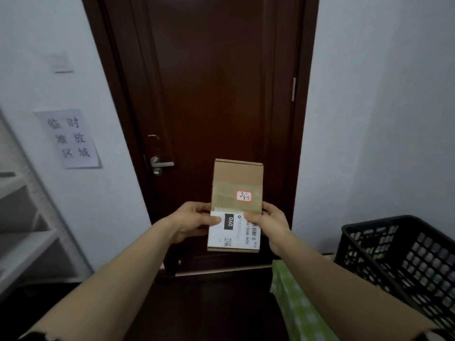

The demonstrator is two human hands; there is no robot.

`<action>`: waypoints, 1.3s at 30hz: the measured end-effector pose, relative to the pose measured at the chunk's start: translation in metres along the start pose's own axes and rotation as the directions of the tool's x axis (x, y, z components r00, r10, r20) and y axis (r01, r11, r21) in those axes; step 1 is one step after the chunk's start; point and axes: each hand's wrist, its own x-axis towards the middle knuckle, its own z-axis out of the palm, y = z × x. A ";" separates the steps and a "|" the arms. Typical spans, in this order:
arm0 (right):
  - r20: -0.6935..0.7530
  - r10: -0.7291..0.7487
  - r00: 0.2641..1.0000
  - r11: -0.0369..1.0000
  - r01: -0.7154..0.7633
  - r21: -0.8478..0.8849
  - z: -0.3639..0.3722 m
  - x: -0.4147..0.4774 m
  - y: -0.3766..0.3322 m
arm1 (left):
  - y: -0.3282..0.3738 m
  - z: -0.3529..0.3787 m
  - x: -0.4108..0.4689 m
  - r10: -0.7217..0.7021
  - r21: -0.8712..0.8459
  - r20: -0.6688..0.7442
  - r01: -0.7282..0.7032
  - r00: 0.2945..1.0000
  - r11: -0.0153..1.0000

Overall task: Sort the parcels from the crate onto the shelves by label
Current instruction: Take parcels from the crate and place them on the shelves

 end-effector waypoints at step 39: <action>0.317 0.083 0.945 0.997 -0.080 -0.024 0.106 0.004 -0.001 | -0.041 -0.083 -0.036 -0.111 -0.319 -0.275 0.018 0.955 0.948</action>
